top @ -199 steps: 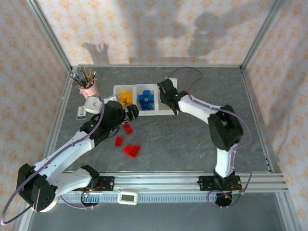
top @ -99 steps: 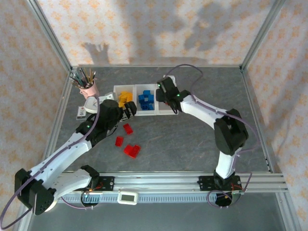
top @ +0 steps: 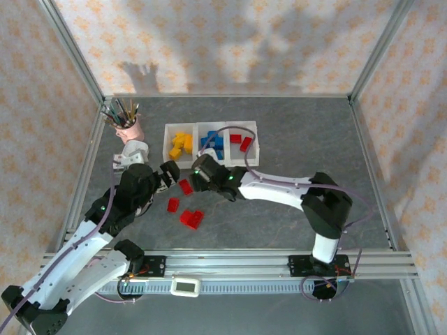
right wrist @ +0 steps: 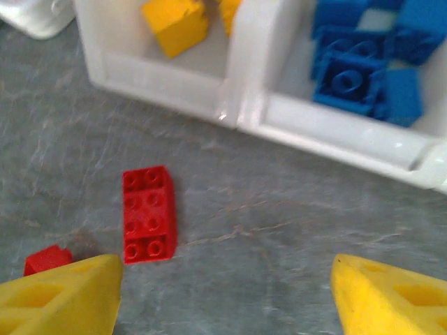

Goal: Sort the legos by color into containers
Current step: Pick up the lego from the center of the table.

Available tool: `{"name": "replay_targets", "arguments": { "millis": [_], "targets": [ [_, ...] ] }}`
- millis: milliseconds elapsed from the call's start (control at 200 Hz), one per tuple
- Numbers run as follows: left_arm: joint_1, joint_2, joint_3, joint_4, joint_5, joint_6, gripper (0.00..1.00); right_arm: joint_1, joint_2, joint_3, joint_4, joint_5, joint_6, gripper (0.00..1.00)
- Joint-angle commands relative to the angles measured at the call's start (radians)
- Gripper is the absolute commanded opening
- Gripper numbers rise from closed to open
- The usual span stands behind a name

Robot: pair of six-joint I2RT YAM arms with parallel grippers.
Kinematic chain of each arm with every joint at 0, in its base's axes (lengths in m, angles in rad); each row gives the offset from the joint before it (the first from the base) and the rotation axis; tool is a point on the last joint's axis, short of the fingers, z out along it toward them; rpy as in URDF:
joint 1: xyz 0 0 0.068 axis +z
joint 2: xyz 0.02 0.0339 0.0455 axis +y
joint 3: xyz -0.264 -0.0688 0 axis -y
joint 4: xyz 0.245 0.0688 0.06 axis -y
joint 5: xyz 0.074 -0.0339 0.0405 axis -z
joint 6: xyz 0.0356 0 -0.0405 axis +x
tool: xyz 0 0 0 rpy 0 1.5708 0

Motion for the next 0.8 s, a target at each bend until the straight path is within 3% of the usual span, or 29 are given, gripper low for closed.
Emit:
{"name": "replay_targets", "arguments": {
  "millis": [0,245,596,796],
  "targets": [
    [0.007,-0.049,-0.007,-0.114,-0.054,-0.050,0.99,0.033,0.092,0.076,0.022,-0.004,-0.002,0.79],
    [0.007,-0.110,-0.005,-0.169,-0.071,-0.078,0.99,0.045,0.272,0.232,-0.027,0.001,-0.026,0.77],
    [0.007,-0.107,-0.018,-0.154,-0.071,-0.072,0.99,0.045,0.408,0.338,-0.076,0.010,-0.107,0.55],
    [0.008,-0.097,-0.021,-0.147,-0.068,-0.066,0.99,0.044,0.404,0.333,-0.073,0.031,-0.117,0.39]
  ]
}}
